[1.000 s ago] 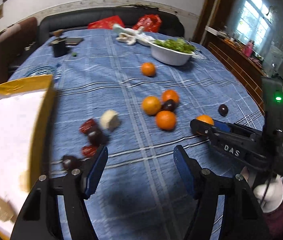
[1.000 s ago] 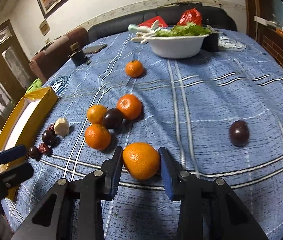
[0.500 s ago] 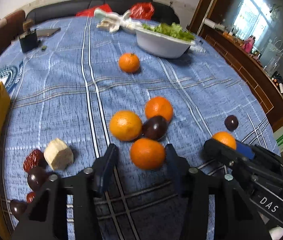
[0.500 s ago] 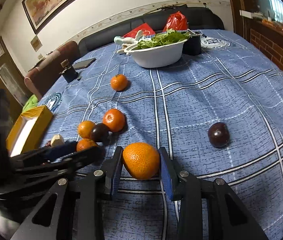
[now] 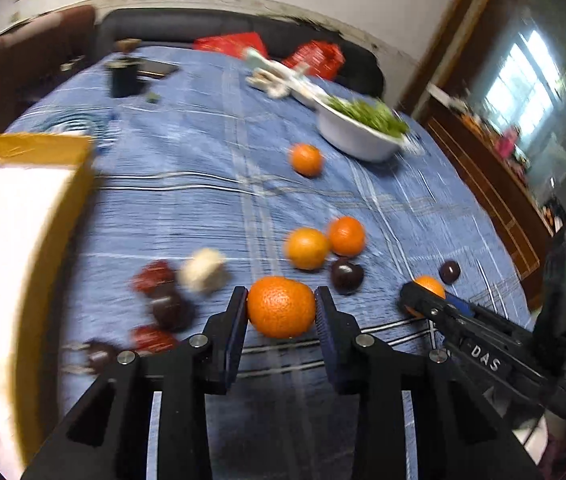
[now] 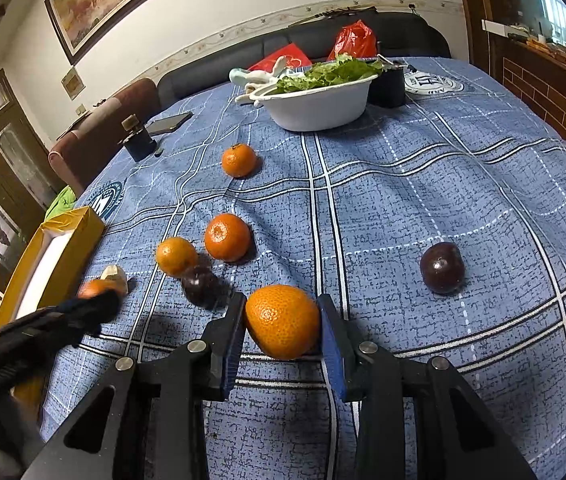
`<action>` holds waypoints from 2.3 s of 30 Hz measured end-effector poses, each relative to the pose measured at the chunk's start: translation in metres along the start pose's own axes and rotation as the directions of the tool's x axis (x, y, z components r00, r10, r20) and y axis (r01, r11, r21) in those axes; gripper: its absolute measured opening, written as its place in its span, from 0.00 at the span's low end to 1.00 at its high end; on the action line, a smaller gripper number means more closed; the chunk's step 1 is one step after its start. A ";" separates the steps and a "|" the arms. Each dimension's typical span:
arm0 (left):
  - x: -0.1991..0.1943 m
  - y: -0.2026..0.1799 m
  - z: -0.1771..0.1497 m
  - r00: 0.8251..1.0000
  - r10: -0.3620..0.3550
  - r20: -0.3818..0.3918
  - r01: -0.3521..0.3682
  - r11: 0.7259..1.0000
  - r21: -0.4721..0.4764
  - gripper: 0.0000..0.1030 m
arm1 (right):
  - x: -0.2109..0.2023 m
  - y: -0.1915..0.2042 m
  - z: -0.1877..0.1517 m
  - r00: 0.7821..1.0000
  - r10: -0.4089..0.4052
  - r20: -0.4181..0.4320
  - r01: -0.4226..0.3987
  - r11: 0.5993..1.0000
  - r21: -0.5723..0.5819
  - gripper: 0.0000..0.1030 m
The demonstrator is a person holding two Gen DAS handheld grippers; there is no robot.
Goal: Organize fruits
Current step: 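Grasp the large mandarin orange with the left gripper, then carry the mandarin into the yellow tray and release it, then grasp a white yam chunk with the left gripper while the right gripper grasps a dark plum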
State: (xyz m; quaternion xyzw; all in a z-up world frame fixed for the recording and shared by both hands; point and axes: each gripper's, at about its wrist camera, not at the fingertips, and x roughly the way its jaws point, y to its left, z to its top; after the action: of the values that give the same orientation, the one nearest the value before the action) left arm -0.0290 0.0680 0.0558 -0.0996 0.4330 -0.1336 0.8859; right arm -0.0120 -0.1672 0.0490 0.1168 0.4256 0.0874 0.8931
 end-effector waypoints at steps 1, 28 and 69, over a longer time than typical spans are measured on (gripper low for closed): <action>-0.007 0.008 -0.001 1.000 0.015 0.014 -0.015 1.000 -0.016 0.31 | 0.000 0.000 0.000 1.000 0.001 -0.001 -0.001 1.000 0.002 0.37; -0.138 0.230 -0.042 0.937 0.312 0.160 -0.218 0.876 -0.430 0.32 | -0.029 0.166 -0.002 0.975 0.219 -0.040 -0.222 0.941 -0.254 0.38; -0.148 0.156 -0.040 0.975 0.125 0.182 -0.070 0.957 -0.280 0.74 | -0.019 0.097 -0.006 0.999 0.043 -0.014 -0.044 0.985 -0.167 0.55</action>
State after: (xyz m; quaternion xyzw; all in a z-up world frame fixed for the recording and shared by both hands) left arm -0.1248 0.2603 0.0957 -0.2115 0.3613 -0.0182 0.9080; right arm -0.0341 -0.0781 0.0870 0.0501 0.4186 0.1429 0.8954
